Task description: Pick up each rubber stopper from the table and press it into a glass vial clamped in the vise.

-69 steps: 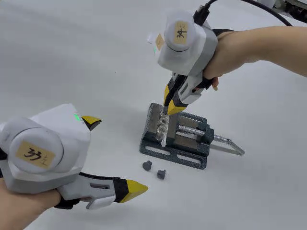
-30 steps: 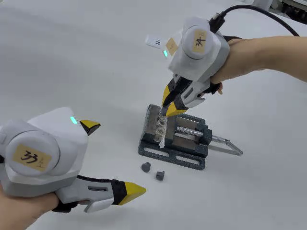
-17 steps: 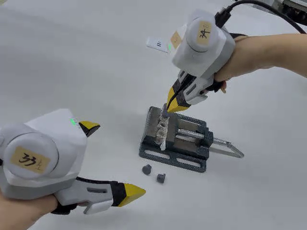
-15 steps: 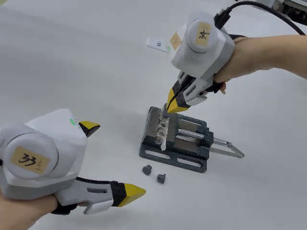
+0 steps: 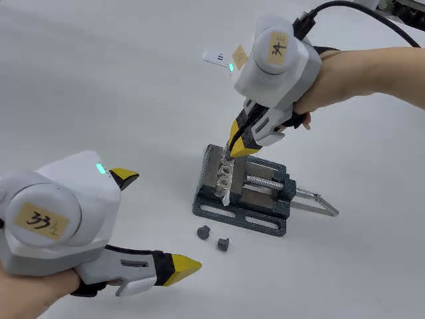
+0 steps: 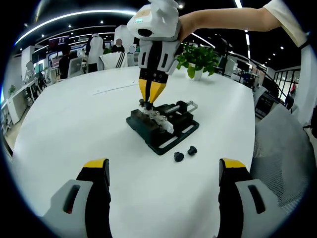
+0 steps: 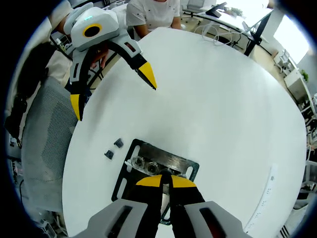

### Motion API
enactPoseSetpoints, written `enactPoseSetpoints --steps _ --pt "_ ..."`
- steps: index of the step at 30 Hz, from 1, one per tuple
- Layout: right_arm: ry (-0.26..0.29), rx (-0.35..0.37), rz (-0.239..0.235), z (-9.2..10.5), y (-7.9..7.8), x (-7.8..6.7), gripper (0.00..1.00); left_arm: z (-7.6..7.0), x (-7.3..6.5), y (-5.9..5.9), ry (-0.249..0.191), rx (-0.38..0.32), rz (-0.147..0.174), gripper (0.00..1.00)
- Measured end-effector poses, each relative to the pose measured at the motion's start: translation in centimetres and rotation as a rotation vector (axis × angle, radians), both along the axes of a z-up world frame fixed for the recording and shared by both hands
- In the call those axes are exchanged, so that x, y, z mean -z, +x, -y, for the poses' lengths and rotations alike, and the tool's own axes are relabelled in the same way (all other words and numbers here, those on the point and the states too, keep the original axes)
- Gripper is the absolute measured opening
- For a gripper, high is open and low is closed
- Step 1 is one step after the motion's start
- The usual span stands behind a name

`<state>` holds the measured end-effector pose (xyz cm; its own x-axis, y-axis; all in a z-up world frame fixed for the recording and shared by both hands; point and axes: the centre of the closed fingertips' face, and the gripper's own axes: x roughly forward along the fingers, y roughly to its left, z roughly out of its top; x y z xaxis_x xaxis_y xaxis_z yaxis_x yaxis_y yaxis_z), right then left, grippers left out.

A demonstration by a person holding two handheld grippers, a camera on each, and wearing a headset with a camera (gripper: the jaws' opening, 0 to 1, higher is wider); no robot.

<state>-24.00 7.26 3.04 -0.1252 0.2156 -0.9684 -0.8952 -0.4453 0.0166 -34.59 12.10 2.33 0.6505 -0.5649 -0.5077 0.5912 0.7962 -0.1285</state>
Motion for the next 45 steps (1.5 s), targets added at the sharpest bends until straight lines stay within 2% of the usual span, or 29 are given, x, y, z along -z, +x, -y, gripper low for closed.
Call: enactPoseSetpoints --steps 10,18,26,29,33,34,45 --pt "0.000 0.000 -0.028 0.0 0.0 -0.1 0.00 0.0 0.0 -0.2 0.002 0.000 -0.006 0.90" --pt "-0.009 0.033 -0.074 0.0 0.0 -0.1 0.00 0.2 0.2 -0.1 -0.001 0.002 -0.014 0.90" --pt "-0.031 0.044 -0.043 0.1 -0.5 -0.1 0.00 0.6 0.4 0.1 -0.007 0.006 -0.028 0.89" --pt "-0.026 0.075 -0.061 0.1 -0.4 -0.1 0.00 0.8 0.6 0.1 -0.007 0.013 -0.032 0.89" --pt "-0.016 0.061 -0.064 0.3 -0.4 -0.1 0.00 0.9 0.8 0.1 -0.010 0.016 -0.036 0.89" --pt "-0.020 0.074 -0.067 0.3 -0.5 -0.1 0.00 0.8 0.8 0.1 -0.011 0.016 -0.038 0.89" --pt "-0.067 0.044 -0.035 0.3 -0.3 0.1 0.00 0.3 1.0 0.1 -0.008 0.007 -0.043 0.89"
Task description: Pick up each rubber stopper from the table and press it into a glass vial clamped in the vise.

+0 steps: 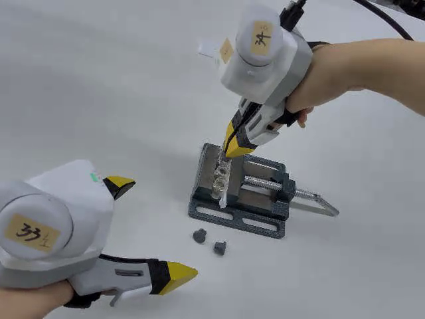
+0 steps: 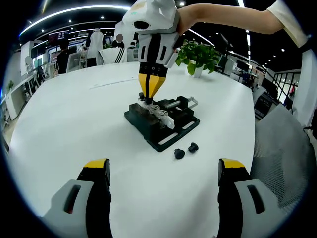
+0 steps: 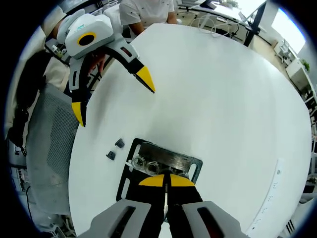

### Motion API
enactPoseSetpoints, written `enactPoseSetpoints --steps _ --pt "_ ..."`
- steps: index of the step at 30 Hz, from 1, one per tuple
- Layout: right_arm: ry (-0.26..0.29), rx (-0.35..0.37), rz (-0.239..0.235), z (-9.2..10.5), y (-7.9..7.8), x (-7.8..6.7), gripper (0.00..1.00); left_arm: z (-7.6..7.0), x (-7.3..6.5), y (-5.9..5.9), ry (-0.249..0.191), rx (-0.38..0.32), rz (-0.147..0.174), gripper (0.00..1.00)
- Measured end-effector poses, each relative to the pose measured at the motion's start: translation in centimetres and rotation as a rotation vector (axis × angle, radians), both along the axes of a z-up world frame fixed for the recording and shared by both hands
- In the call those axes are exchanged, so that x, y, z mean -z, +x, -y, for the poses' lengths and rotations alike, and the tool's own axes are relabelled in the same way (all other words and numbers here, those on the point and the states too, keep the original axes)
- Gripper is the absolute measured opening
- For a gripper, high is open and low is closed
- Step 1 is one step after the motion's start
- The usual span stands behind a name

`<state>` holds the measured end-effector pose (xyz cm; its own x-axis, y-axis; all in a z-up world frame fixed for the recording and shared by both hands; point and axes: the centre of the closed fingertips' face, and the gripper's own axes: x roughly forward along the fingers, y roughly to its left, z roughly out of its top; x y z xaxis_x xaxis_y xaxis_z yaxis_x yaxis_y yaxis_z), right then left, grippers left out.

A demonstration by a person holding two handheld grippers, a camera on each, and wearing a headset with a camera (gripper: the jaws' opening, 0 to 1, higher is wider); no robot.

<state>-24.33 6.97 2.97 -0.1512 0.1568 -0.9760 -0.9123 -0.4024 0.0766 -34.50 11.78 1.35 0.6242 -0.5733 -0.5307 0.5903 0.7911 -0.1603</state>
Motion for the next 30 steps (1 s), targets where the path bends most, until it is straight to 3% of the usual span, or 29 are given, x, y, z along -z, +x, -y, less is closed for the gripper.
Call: enactPoseSetpoints --steps 9,17,25,30 --pt "0.016 0.005 0.001 0.2 -0.1 0.0 0.00 -0.3 0.0 -0.2 0.001 -0.008 0.000 0.88" --pt "-0.053 0.034 0.036 -0.2 -0.1 0.3 0.00 -0.2 0.0 -0.3 0.001 -0.008 -0.004 0.88" --pt "-0.046 0.112 0.025 -0.1 0.4 0.4 0.00 0.3 -0.9 0.0 0.001 0.000 0.018 0.88" --pt "0.000 0.147 0.004 -0.1 0.6 0.4 0.00 0.4 -1.8 -0.1 0.004 0.006 0.033 0.88"
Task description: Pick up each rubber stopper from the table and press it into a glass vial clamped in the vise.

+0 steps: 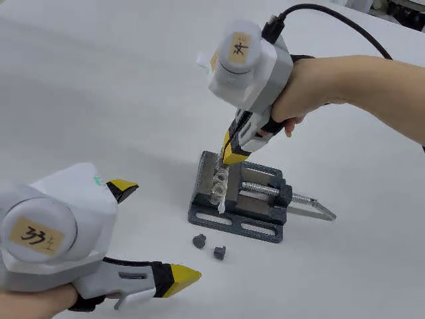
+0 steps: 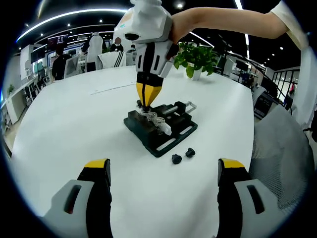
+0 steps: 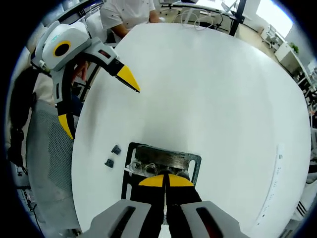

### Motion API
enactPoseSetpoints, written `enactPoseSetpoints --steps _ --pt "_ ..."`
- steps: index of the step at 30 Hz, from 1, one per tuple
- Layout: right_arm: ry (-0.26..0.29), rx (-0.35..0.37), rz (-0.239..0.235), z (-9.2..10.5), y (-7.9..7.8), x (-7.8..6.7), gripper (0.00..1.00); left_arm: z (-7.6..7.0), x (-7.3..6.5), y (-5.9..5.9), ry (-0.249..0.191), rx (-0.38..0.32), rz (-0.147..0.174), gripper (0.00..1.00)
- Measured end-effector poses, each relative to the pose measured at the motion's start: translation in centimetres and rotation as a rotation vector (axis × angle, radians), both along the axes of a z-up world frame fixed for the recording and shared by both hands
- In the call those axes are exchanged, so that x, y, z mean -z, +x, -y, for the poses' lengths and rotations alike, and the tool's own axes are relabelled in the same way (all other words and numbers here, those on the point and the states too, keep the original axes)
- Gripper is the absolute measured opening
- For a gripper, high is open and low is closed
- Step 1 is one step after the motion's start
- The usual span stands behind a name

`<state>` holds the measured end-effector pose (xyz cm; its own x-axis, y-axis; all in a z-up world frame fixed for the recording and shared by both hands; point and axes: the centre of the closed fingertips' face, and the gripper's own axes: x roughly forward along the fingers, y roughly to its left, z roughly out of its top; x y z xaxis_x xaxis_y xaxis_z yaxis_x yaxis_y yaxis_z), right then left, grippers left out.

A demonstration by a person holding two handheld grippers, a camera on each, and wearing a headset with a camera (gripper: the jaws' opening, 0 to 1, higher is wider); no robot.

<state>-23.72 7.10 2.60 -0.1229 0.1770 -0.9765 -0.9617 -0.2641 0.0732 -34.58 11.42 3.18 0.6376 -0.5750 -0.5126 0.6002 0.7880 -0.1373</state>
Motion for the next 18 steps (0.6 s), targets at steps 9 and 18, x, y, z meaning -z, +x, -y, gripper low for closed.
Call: enactPoseSetpoints --steps 9,18 --pt "0.043 -0.012 0.050 0.1 -0.4 -0.2 0.00 -0.7 -1.6 0.6 0.008 -0.013 0.040 0.88" --pt "0.080 0.017 0.065 0.3 -0.4 -0.4 0.00 -0.4 -2.1 0.5 0.006 -0.015 0.055 0.88"
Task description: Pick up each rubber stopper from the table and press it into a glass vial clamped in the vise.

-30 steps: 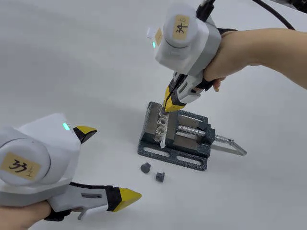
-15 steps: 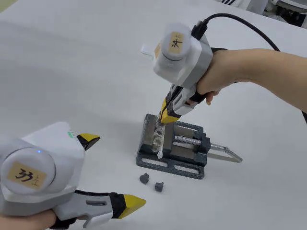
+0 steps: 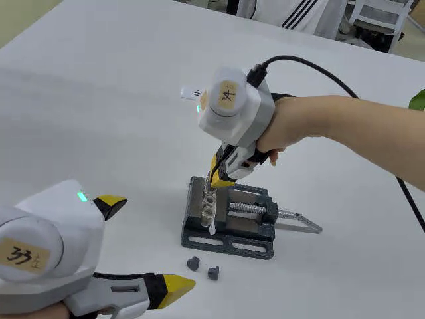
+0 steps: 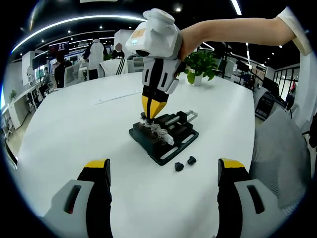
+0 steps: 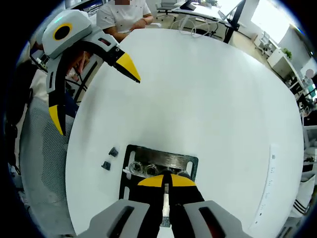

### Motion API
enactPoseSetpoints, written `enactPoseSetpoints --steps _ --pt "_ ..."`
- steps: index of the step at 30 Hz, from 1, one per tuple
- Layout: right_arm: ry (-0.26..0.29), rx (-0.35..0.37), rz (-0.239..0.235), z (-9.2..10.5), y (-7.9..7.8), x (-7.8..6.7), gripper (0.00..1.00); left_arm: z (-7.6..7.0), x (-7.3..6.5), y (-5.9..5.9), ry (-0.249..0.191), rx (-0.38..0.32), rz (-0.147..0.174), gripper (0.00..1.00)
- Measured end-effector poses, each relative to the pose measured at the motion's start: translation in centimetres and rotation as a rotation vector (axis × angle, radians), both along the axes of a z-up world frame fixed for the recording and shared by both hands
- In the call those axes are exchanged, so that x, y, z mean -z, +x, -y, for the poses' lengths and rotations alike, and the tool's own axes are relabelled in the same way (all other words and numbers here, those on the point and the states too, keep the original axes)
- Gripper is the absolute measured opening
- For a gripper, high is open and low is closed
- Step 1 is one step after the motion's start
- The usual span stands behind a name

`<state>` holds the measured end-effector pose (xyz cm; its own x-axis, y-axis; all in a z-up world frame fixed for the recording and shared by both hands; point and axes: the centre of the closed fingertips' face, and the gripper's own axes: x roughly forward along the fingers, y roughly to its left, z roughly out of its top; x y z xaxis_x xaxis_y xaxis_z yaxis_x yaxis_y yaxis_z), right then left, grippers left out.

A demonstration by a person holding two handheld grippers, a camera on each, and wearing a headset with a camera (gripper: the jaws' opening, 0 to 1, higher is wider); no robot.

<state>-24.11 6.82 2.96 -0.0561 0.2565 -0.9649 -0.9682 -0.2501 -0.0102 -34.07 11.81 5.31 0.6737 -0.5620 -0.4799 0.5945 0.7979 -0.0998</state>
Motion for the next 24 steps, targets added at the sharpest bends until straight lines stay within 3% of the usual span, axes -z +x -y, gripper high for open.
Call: enactPoseSetpoints --steps 10,19,24 --pt "0.121 0.032 -0.012 -0.1 0.4 0.1 0.00 -0.6 -0.3 -0.3 0.007 -0.009 0.003 0.88" --pt "0.155 0.023 0.003 -0.1 0.5 0.1 0.00 -0.5 -0.3 -0.3 0.011 -0.003 0.001 0.88" --pt "0.159 0.013 0.044 0.8 0.8 -0.3 0.17 -0.4 -0.4 -0.2 0.013 -0.001 0.002 0.88"
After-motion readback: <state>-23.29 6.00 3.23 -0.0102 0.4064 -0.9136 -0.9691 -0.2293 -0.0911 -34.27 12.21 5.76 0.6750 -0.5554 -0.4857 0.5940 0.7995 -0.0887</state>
